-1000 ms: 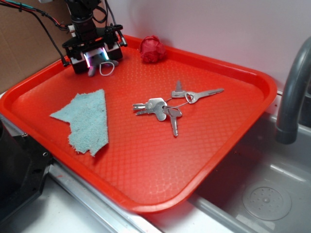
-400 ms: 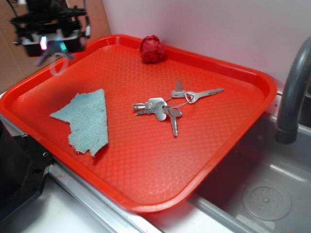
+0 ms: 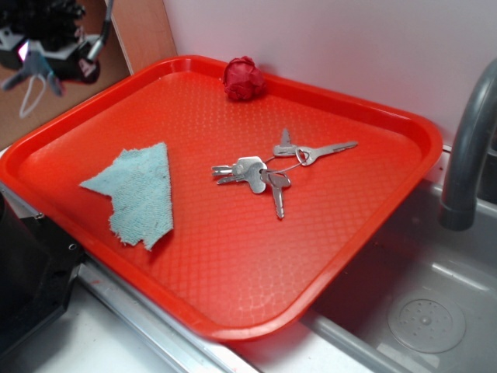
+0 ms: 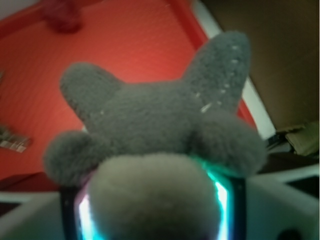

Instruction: Grab the gray animal.

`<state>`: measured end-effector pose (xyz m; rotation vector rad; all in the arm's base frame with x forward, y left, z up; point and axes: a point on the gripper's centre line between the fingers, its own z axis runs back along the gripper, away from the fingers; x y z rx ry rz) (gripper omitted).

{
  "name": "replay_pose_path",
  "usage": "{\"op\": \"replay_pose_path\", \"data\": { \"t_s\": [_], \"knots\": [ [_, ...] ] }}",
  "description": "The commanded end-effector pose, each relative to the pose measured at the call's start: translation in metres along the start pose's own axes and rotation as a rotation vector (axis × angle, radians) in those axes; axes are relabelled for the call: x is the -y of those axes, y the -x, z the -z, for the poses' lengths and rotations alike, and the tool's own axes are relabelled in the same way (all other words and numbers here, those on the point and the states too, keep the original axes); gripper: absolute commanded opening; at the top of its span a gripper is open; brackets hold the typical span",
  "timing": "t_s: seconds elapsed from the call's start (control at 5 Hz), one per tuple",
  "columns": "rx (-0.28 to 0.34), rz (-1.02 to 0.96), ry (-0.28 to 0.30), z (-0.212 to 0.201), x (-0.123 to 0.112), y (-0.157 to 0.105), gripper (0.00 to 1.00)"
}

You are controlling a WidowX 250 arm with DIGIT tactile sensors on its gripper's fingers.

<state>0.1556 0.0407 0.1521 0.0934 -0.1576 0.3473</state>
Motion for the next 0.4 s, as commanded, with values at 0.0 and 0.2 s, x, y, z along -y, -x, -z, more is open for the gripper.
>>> {"op": "replay_pose_path", "data": {
  "t_s": [0.0, 0.2],
  "knots": [
    [-0.064, 0.063, 0.064, -0.041, 0.009, -0.028, 0.00],
    [-0.084, 0.043, 0.062, -0.041, 0.009, -0.040, 0.00]
  ]
}}
